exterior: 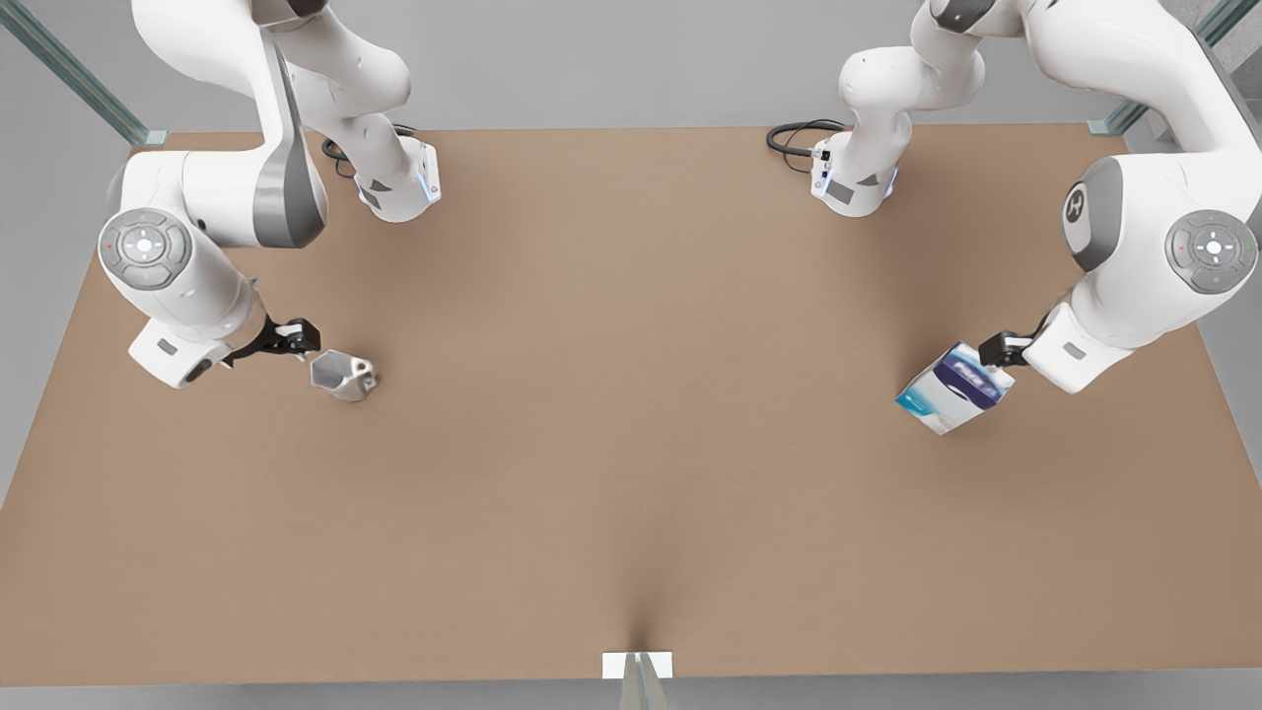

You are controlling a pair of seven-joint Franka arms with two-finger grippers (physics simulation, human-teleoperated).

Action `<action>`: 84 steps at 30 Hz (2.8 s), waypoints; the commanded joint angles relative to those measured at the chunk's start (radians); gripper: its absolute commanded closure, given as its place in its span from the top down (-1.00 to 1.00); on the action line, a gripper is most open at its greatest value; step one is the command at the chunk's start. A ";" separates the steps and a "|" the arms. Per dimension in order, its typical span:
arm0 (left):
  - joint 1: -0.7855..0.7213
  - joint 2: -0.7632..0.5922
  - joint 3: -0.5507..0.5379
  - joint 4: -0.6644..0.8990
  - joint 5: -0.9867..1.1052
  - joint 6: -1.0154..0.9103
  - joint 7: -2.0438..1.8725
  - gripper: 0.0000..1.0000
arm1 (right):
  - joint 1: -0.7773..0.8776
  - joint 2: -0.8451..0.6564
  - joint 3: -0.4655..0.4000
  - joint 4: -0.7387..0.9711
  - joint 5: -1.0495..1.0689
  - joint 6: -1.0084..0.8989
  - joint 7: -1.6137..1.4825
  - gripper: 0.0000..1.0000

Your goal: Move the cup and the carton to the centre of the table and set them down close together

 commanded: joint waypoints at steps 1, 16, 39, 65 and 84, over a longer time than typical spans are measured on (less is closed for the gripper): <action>0.006 -0.003 -0.001 -0.004 -0.002 0.002 0.015 1.00 | -0.001 0.001 0.000 0.000 0.000 0.000 0.000 1.00; 0.127 0.069 0.007 -0.059 -0.136 0.088 -0.933 0.99 | -0.207 0.075 0.009 -0.534 0.040 0.396 -0.063 1.00; 0.207 0.000 -0.112 -0.260 -0.007 0.237 -0.927 0.96 | -0.257 0.239 0.017 -0.523 0.064 0.477 -0.133 1.00; 0.253 -0.080 -0.138 -0.581 -0.002 0.539 -0.797 0.93 | -0.362 0.244 0.138 -0.554 0.095 0.497 -0.150 -0.57; 0.300 -0.098 -0.150 -0.731 0.002 0.685 -0.785 0.91 | 0.548 0.867 -0.239 0.526 0.578 0.497 0.107 -0.57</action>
